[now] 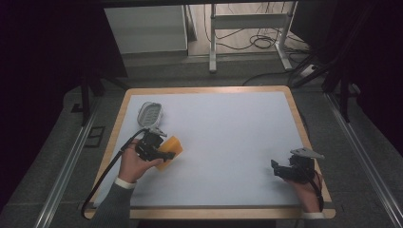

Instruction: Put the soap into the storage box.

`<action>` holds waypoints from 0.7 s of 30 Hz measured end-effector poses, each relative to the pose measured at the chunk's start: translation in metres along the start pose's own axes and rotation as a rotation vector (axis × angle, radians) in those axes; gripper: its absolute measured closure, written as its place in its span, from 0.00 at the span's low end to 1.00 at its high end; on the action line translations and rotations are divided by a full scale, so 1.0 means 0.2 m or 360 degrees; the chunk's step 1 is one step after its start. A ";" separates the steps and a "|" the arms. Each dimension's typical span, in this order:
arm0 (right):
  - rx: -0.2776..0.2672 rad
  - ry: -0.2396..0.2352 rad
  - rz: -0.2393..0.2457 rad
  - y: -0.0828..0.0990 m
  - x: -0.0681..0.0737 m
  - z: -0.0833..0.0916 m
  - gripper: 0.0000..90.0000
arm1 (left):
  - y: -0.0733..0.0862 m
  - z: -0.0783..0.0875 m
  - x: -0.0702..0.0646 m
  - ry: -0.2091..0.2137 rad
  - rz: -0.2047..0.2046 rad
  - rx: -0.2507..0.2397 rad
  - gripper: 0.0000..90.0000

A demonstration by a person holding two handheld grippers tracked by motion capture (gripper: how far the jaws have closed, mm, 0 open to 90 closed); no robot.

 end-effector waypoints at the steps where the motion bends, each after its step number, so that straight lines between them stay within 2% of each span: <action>1: 0.0000 0.0000 0.0001 0.00 0.00 0.00 0.10 | -0.01 0.01 0.01 -0.0014 0.0006 -0.0012 0.68; 2: -0.0001 0.0001 0.0003 0.00 0.00 0.00 0.10 | -0.01 0.01 0.02 -0.0049 -0.0003 -0.0029 0.68; 4: -0.0001 0.0001 0.0003 0.00 0.00 0.00 0.10 | -0.02 0.02 0.03 -0.0066 -0.0003 -0.0038 0.68; 7: 0.0000 0.0002 0.0000 0.00 0.00 0.00 0.10 | -0.04 0.04 0.04 -0.0038 0.0016 -0.0055 0.68; 11: -0.0005 0.0007 0.0000 0.00 0.00 0.00 0.10 | -0.05 0.06 0.06 -0.0056 0.0002 -0.0044 0.68; 21: -0.0017 0.0009 -0.0005 -0.01 -0.01 0.01 0.10 | -0.09 0.08 0.11 -0.0062 0.0027 -0.0066 0.68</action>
Point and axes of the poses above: each handheld gripper's, and its own axes: z roughly backward along the jaws, y roughly out of its underside, x roughly to its left, the point moved 10 cm from there along -z, roughly forward along the jaws, and after that the axes turned 1 degree about -x, right-handed, at the moved point
